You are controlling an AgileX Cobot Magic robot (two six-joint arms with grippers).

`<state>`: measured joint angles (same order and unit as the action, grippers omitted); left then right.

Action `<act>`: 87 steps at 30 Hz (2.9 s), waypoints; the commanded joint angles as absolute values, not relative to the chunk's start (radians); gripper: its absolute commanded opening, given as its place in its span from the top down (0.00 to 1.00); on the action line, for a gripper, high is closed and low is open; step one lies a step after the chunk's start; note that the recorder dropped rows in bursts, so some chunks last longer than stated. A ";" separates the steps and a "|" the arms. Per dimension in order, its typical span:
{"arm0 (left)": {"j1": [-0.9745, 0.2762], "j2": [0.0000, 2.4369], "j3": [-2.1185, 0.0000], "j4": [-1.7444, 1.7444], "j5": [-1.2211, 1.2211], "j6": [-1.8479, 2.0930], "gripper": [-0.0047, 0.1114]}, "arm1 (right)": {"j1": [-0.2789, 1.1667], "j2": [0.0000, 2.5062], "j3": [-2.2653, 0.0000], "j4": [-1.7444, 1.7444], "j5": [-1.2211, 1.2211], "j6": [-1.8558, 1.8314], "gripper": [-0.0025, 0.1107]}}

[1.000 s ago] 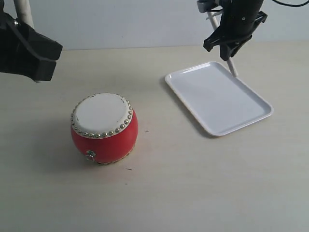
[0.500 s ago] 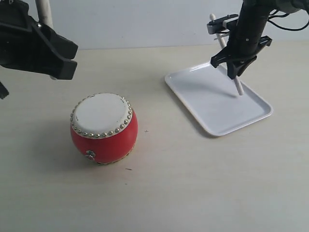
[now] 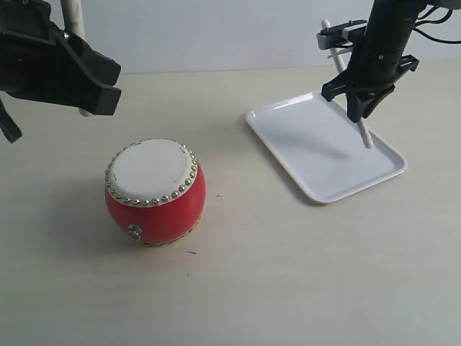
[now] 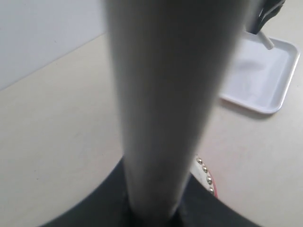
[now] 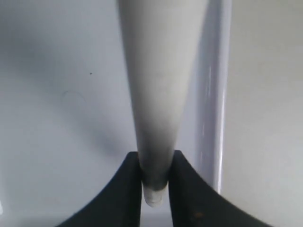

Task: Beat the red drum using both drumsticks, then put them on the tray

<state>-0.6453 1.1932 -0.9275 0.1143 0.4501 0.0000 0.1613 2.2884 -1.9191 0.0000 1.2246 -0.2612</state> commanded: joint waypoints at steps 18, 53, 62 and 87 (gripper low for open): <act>-0.650 1.194 -0.934 0.120 0.453 0.000 0.96 | 0.162 2.368 -1.892 -0.023 1.221 -0.267 0.98; -0.648 1.194 -0.926 0.120 0.378 0.000 0.96 | 0.162 2.269 -1.892 0.044 1.171 -0.235 0.41; -0.436 1.194 -0.802 0.044 0.094 0.000 0.96 | 0.162 2.090 -1.892 0.325 1.188 -0.405 0.41; -0.188 1.557 -0.800 1.294 -0.922 -1.283 0.96 | 0.260 2.040 -1.792 1.057 1.221 -0.983 0.41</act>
